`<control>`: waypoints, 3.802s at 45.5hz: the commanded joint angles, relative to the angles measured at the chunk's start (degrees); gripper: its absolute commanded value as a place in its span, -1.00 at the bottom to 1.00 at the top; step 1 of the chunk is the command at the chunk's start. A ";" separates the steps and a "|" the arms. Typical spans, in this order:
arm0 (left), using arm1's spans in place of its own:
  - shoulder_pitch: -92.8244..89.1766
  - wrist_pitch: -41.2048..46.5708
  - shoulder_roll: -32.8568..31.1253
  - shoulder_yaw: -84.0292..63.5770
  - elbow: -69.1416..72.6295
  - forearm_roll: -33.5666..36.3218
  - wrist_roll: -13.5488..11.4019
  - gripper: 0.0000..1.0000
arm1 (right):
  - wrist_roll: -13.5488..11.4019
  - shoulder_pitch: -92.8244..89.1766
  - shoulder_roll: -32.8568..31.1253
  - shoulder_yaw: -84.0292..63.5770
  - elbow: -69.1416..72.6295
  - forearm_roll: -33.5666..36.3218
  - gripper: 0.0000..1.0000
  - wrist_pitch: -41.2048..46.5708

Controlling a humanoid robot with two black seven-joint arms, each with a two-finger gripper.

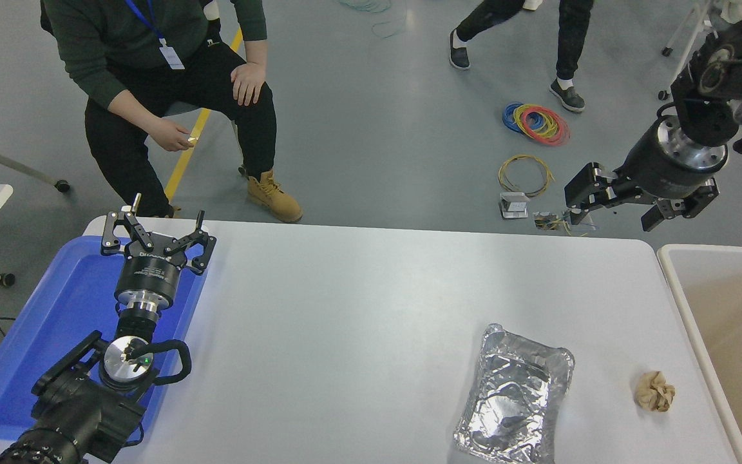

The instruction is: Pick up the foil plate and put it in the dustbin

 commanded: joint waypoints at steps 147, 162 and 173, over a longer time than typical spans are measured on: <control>-0.01 0.01 -0.06 0.00 0.01 0.00 0.05 1.00 | 0.55 -18.47 -0.94 9.06 9.89 -16.99 -1.00 -29.88; -0.01 0.01 -0.06 0.00 0.01 0.00 0.05 1.00 | 0.47 -2.12 -0.94 6.16 11.74 -13.21 -1.00 -18.64; -0.01 0.01 0.03 0.00 0.01 0.00 0.05 1.00 | 0.20 7.28 -1.03 5.81 11.65 -13.56 -1.00 -7.48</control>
